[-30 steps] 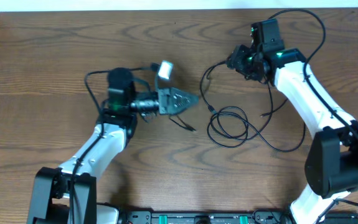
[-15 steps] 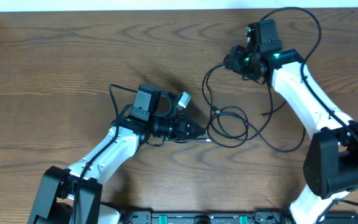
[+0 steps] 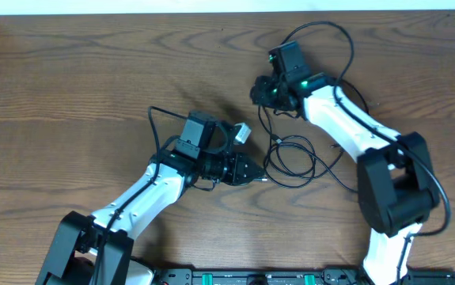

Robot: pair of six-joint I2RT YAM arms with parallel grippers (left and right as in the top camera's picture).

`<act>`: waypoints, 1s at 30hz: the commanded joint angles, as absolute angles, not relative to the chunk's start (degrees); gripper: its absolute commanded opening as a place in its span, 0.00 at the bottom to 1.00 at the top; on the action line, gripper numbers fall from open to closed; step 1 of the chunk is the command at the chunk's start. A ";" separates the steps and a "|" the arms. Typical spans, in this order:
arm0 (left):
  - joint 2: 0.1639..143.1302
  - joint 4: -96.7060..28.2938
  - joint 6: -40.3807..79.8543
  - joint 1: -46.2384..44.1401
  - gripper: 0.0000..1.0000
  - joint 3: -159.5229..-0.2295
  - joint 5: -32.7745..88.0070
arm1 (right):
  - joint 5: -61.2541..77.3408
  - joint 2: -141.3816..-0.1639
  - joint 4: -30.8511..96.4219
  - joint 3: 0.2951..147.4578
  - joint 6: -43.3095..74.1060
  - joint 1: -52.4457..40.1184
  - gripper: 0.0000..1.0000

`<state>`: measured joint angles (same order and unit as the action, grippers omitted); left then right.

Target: Untangle cables

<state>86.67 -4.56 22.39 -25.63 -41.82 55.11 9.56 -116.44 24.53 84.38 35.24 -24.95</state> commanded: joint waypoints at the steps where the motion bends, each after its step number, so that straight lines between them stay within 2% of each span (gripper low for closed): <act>1: 86.06 -4.69 21.23 -26.02 0.08 -42.19 54.52 | 8.43 -118.32 23.49 84.53 33.54 -25.23 0.47; 15: 86.06 -4.69 21.26 -26.09 0.08 -42.19 54.54 | 6.17 -122.93 20.58 84.53 29.52 -26.20 0.45; 30: 86.06 -4.71 21.23 -28.14 0.08 -42.19 54.52 | 5.63 -125.12 15.99 84.53 30.65 -26.20 0.41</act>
